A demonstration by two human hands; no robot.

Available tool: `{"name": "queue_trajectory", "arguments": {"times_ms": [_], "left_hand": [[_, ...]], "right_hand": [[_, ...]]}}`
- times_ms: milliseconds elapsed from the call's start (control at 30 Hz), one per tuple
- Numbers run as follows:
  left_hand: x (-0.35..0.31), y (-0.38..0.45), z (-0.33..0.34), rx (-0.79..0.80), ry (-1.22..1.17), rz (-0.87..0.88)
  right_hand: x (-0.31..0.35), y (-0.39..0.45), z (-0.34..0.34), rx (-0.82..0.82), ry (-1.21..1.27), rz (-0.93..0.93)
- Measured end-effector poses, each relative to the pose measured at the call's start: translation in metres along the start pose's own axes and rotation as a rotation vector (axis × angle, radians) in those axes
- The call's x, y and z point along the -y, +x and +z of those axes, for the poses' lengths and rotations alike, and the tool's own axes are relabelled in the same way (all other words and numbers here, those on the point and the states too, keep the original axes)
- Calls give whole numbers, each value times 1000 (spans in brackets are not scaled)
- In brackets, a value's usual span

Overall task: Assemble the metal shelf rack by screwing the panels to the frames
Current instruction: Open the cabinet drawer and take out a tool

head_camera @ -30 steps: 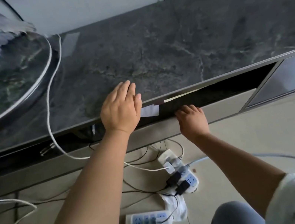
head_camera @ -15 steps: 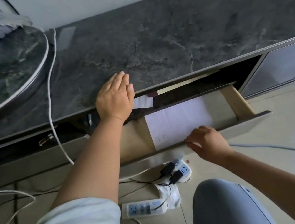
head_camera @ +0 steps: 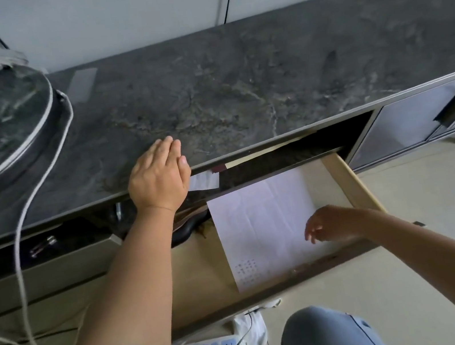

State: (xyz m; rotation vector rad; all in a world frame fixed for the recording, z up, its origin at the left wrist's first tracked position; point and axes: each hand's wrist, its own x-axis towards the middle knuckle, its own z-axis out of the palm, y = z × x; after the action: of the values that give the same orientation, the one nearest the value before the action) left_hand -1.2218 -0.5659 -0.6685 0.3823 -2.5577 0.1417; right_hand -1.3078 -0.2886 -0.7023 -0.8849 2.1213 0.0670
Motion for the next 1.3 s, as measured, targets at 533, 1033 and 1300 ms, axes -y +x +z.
{"name": "queue_trajectory", "arguments": {"times_ms": [533,1033,1300], "left_hand": [[6,-1,9,-121,71,73],[5,-1,4,-94,63,67],[0,-1,0,18,-36,-19]], "right_hand": [[15,62,43,502,-521,100],[30,8,29,-131,-187,-116],[43,-61,70,-651,-221,-69]]}}
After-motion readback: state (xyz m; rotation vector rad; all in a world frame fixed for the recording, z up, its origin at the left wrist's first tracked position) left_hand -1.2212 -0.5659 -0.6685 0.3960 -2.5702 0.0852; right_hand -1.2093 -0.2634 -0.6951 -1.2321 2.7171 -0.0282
